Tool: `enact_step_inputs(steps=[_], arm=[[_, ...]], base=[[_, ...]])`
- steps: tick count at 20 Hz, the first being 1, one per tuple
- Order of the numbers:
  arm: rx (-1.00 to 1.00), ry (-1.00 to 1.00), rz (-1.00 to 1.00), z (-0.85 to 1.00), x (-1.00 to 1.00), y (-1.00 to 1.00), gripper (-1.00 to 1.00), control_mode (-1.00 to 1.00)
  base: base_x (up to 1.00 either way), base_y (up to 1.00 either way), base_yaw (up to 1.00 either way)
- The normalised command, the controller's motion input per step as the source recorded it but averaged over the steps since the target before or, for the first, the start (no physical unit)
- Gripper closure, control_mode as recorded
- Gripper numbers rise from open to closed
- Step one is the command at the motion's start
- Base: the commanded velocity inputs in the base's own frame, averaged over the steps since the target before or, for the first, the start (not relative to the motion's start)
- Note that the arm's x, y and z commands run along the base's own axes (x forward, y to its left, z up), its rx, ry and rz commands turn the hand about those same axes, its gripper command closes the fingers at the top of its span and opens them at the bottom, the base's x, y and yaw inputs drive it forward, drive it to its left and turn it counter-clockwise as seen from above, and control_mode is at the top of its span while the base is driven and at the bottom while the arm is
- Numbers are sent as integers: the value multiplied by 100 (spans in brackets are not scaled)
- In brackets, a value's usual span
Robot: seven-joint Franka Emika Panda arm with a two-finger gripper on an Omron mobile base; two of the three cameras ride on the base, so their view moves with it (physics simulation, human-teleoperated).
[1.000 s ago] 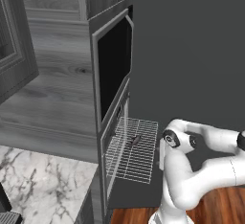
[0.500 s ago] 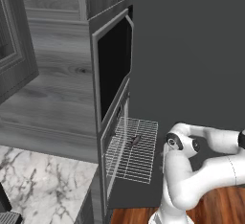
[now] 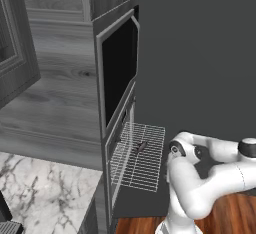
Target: Place the fish on the top rack of the oven, and slide the tray back inside. Close the oven door.
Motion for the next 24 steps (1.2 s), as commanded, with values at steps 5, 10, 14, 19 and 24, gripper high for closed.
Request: enact_step_inputs(steps=[5,10,14,19,24], arm=[[0,0,7,-90,80,-3,-100,-100],[-1,0,9,-87,90,0,-100,-100],[0,8,12,-69,100,0,-100,-100],[0,13,15,-47,100,13,-100,-100],[0,14,14,-28,100,35,-100,-100]], base=[[0,0,0],[0,0,0],[0,0,0],[0,0,0],[0,0,0]])
